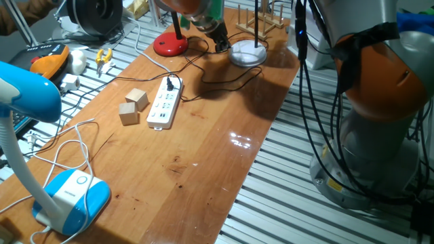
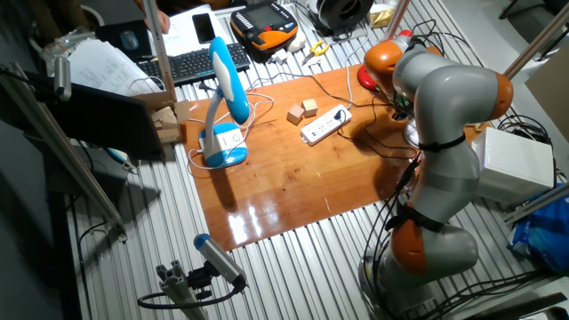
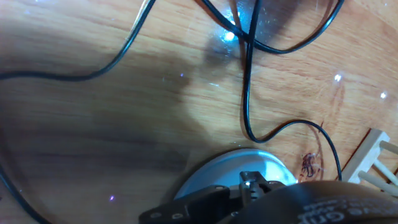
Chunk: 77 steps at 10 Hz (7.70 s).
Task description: Plug in the power cord of the desk lamp, turn on the socket, and light up the desk lamp
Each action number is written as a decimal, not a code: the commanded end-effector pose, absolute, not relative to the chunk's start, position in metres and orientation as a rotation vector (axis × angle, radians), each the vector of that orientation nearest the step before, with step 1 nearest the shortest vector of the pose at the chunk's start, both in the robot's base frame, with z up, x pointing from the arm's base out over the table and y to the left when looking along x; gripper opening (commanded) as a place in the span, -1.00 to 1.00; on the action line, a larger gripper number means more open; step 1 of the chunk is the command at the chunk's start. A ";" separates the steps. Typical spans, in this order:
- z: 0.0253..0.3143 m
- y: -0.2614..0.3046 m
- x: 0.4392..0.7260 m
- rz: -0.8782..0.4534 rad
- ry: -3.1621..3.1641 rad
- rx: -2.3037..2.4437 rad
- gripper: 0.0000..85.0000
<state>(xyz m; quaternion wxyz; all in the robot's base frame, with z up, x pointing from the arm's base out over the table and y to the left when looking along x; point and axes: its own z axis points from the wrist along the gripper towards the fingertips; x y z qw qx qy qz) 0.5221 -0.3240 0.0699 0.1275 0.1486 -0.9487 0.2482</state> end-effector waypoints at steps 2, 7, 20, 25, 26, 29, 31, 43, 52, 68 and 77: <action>0.070 -0.324 0.522 0.695 -2.756 0.351 -1.00; 0.070 -0.324 0.522 0.697 -2.734 0.239 -1.00; 0.066 -0.321 0.522 0.686 -2.741 0.213 -1.00; 0.070 -0.297 0.529 0.685 -2.730 0.196 -1.00; 0.074 -0.293 0.532 0.691 -2.727 0.194 -1.00; 0.077 -0.286 0.534 0.693 -2.727 0.194 -1.00; 0.078 -0.280 0.534 0.679 -2.728 0.179 -1.00; 0.083 -0.271 0.527 0.648 -2.737 0.160 -1.00; 0.083 -0.271 0.527 0.631 -2.702 0.079 -1.00; 0.091 -0.270 0.513 0.734 -2.740 0.037 -1.00; 0.091 -0.270 0.513 0.647 -2.781 0.016 -1.00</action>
